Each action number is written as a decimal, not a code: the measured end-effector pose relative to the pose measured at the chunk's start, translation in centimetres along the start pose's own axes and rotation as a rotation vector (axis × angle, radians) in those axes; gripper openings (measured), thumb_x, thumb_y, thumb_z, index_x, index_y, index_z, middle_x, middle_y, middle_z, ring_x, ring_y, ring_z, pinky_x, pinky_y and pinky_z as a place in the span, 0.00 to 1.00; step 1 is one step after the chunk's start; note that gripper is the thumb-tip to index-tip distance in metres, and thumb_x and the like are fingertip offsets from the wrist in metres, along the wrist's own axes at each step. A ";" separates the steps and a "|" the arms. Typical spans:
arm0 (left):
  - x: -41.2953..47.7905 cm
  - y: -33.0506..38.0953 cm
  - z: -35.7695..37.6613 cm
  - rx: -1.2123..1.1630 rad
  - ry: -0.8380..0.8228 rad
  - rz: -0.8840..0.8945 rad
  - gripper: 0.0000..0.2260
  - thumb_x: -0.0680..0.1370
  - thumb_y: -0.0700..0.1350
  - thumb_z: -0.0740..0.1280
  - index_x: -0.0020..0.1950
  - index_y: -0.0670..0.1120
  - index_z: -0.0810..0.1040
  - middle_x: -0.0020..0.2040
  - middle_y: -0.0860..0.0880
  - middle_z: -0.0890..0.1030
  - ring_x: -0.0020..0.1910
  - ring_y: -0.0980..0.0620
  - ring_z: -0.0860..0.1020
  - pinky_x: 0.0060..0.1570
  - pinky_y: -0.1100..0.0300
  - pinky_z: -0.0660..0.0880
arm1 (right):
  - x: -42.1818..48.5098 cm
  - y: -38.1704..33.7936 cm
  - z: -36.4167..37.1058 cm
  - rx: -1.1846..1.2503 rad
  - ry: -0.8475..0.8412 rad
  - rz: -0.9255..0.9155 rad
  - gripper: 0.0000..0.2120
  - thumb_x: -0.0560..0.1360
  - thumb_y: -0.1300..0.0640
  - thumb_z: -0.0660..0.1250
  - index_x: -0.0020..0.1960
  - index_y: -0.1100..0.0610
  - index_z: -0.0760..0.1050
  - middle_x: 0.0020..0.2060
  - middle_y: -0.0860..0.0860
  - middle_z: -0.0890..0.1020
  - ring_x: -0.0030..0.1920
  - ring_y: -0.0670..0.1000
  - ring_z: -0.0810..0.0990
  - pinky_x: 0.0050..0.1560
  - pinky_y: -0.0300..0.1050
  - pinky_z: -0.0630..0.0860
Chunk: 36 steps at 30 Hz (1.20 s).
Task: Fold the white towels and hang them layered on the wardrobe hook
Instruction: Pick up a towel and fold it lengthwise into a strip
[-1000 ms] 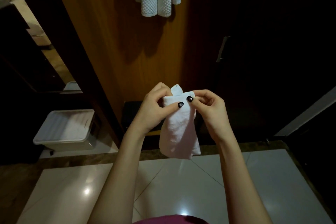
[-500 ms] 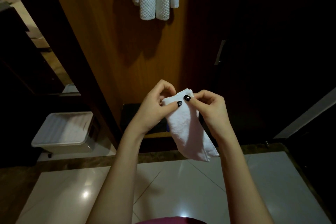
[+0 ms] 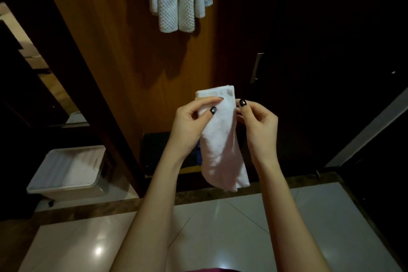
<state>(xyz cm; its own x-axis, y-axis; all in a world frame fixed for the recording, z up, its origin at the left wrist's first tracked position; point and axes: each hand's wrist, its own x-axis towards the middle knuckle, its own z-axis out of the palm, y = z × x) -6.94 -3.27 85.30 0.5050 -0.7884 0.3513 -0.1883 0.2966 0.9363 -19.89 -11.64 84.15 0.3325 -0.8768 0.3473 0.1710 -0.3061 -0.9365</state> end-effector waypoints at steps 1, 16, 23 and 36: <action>0.6 0.2 0.2 0.008 0.025 0.020 0.14 0.78 0.35 0.67 0.54 0.54 0.82 0.54 0.58 0.83 0.55 0.59 0.80 0.49 0.66 0.76 | -0.1 0.0 -0.2 -0.010 0.002 -0.031 0.07 0.80 0.59 0.64 0.54 0.57 0.81 0.47 0.48 0.84 0.51 0.47 0.83 0.52 0.41 0.80; 2.6 1.3 0.3 0.108 -0.014 0.080 0.16 0.80 0.37 0.64 0.58 0.57 0.77 0.63 0.52 0.77 0.65 0.54 0.74 0.64 0.50 0.74 | 0.3 0.2 0.3 -0.121 -0.122 -0.036 0.07 0.75 0.56 0.73 0.49 0.48 0.76 0.43 0.39 0.80 0.47 0.40 0.79 0.47 0.32 0.74; 1.6 1.5 0.0 0.135 0.010 0.089 0.17 0.80 0.36 0.63 0.58 0.58 0.76 0.63 0.53 0.74 0.64 0.58 0.73 0.60 0.60 0.74 | -0.5 -0.1 0.7 -0.077 -0.040 -0.010 0.04 0.76 0.58 0.71 0.50 0.53 0.78 0.43 0.46 0.82 0.47 0.42 0.81 0.48 0.34 0.76; 0.9 1.4 -0.7 0.047 0.056 0.009 0.14 0.79 0.40 0.63 0.61 0.54 0.76 0.66 0.50 0.75 0.67 0.50 0.73 0.65 0.44 0.73 | -1.7 0.3 1.4 -0.163 -0.121 0.032 0.05 0.76 0.56 0.71 0.50 0.51 0.78 0.44 0.44 0.81 0.48 0.41 0.80 0.47 0.32 0.76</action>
<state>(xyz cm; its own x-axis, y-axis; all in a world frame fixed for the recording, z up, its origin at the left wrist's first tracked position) -6.15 -3.14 86.90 0.5494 -0.7540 0.3600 -0.2313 0.2767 0.9327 -19.13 -9.77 83.31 0.4460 -0.8392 0.3113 0.0095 -0.3434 -0.9392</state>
